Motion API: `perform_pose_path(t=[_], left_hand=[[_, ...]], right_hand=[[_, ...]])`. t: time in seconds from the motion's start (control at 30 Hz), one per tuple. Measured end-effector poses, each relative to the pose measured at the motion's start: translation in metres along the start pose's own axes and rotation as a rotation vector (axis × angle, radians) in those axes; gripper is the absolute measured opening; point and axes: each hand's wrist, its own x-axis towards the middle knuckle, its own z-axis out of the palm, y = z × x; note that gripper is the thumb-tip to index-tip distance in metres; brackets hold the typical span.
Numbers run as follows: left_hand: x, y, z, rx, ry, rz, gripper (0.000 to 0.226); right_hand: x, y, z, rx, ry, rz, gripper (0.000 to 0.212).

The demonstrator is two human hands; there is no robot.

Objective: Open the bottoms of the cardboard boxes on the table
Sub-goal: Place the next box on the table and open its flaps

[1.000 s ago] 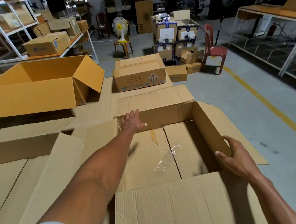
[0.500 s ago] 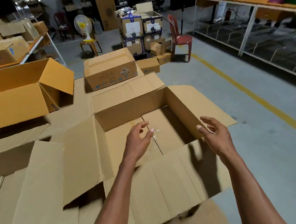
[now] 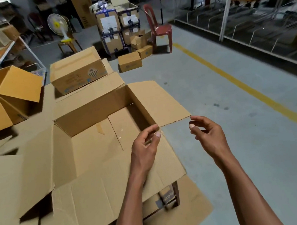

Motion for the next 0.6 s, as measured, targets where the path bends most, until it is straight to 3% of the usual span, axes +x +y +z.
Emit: perform_pose_path(t=[0.27,0.6], left_hand=[[0.040,0.030,0.102,-0.022,0.037,0.000,0.030],[0.154,0.054,0.147,-0.026,0.129,0.015,0.037]], right_hand=[[0.074,-0.001,-0.078,-0.058,-0.145,-0.015,0.028],[0.236,-0.014,-0.088,-0.073,-0.258,-0.040,0.026]])
